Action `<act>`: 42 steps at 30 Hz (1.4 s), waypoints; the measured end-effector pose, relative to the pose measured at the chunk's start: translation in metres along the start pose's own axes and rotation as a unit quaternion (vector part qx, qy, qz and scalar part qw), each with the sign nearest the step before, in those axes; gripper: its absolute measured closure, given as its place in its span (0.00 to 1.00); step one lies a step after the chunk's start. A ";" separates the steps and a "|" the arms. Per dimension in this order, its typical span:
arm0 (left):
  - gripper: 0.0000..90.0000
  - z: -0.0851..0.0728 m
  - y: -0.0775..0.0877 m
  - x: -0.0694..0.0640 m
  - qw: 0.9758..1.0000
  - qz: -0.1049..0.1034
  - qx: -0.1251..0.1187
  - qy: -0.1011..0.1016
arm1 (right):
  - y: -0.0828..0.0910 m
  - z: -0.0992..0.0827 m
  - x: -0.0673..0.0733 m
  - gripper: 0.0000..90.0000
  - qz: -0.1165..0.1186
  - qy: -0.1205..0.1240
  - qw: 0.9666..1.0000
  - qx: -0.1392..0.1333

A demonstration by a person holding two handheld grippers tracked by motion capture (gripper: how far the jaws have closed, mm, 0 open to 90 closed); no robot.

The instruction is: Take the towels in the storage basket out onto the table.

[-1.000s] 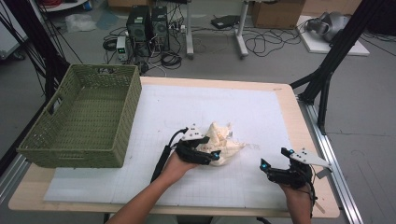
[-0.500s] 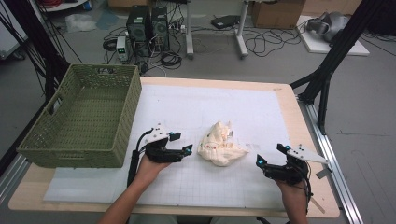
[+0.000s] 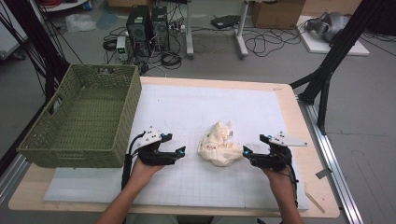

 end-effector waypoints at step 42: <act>0.30 -0.004 0.007 0.013 1.000 0.022 0.004 0.007 | 0.026 -0.023 0.049 0.64 0.124 0.033 0.990 0.065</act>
Point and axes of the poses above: each handheld gripper's, and its own axes: y roughly backward along the jaws, z roughly out of its top, x roughly to its left, the point moved 9 cm from there along -y, roughly forward along the jaws, and after that the axes turned 8 degrees about -x, right-handed, at the moved point
